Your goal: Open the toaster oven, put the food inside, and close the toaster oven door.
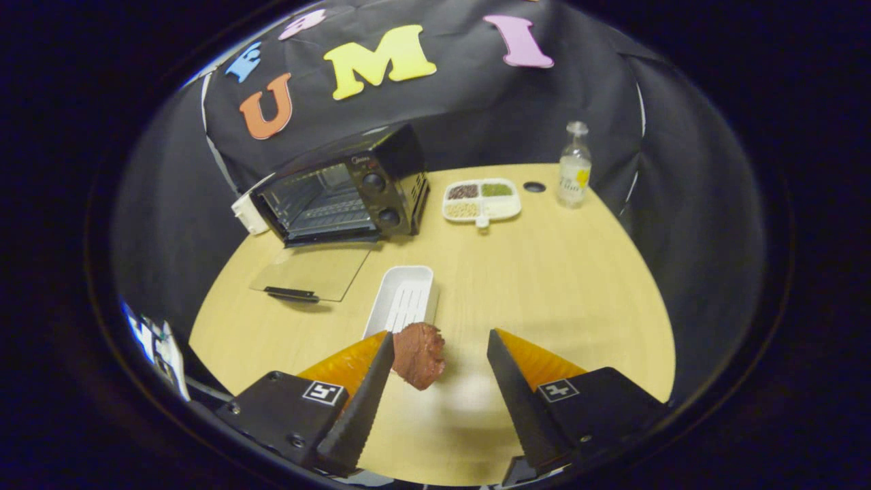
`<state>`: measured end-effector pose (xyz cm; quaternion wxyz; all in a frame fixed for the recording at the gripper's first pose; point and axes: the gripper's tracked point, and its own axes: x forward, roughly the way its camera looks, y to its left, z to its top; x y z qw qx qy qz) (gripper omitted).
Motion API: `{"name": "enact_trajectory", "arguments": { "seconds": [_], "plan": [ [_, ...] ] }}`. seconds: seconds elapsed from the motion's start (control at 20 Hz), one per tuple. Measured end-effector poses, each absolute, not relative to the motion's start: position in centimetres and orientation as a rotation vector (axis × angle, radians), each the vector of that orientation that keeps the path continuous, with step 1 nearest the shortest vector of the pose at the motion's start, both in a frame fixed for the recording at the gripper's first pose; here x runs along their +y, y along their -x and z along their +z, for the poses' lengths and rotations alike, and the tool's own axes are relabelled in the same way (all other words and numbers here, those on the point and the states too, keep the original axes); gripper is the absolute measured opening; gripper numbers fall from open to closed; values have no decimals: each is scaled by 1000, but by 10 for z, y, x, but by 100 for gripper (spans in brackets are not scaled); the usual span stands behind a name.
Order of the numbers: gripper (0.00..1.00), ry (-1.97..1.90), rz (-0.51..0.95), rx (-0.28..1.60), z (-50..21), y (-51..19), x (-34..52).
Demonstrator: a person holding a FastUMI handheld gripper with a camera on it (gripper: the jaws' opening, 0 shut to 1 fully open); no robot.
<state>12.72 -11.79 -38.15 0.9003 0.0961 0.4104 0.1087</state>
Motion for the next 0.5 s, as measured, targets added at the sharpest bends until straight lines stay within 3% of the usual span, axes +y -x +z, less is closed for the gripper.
{"name": "enact_trajectory", "arguments": {
  "seconds": [0.1, 0.3, 0.5],
  "plan": [
    [82, -270, 296, 892, -390, -133, -109],
    [59, -433, 394, 1010, -406, -135, -98],
    [23, -565, 387, 1060, -407, -141, -99]
  ]
}}
